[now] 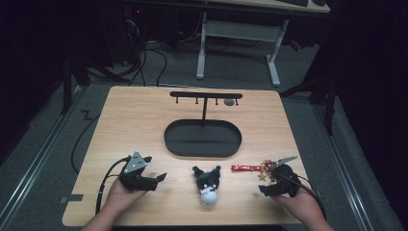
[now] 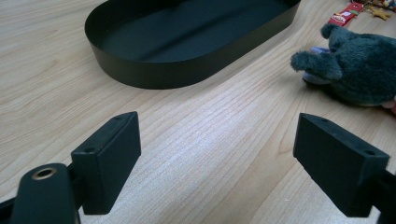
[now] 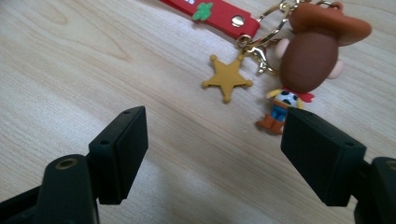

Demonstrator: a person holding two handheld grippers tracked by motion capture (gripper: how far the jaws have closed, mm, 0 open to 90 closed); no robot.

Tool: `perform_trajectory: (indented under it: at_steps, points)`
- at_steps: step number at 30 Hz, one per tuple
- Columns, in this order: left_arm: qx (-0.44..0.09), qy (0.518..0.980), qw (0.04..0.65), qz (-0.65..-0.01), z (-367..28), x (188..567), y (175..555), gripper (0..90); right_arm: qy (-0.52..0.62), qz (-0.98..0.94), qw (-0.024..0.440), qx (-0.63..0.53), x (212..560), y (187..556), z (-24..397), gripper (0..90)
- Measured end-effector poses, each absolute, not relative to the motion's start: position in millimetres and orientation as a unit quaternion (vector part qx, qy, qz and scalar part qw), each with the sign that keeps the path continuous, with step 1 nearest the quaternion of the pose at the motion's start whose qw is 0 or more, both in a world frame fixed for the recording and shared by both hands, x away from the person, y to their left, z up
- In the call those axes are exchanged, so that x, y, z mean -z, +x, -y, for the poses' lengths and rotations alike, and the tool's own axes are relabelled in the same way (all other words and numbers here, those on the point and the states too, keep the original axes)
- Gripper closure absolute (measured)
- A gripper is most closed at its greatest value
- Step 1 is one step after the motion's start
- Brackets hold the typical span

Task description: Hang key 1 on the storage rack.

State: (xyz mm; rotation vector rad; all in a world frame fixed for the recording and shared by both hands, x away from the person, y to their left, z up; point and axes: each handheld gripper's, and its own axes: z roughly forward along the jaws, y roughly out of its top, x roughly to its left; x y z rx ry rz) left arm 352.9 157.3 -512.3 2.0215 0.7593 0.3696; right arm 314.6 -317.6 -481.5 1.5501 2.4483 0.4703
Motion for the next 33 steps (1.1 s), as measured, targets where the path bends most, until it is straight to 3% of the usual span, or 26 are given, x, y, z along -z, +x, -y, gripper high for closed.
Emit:
perform_trajectory:
  at_steps: [7, 12, 25, 33]
  points:
    - [-0.149, 0.821, 0.459, -0.306, -157.6, 512.0, 352.9, 15.5, 0.531, -0.831, 0.08, -0.144, 474.6, 326.0, 320.3, 26.7]
    - [-0.148, 0.82, 0.46, -0.306, -157.8, 511.7, 352.9, 15.5, 0.543, -0.826, 0.067, -0.132, 470.2, 336.7, 322.1, 35.6]
    - [-0.146, 0.823, 0.461, -0.299, -157.1, 511.8, 352.7, 15.9, 0.576, -0.809, 0.062, -0.097, 463.1, 363.7, 329.1, 48.7]
    - [-0.146, 0.823, 0.461, -0.297, -156.7, 511.3, 351.8, 16.0, 0.585, -0.804, 0.067, -0.082, 465.9, 373.2, 328.1, 49.2]
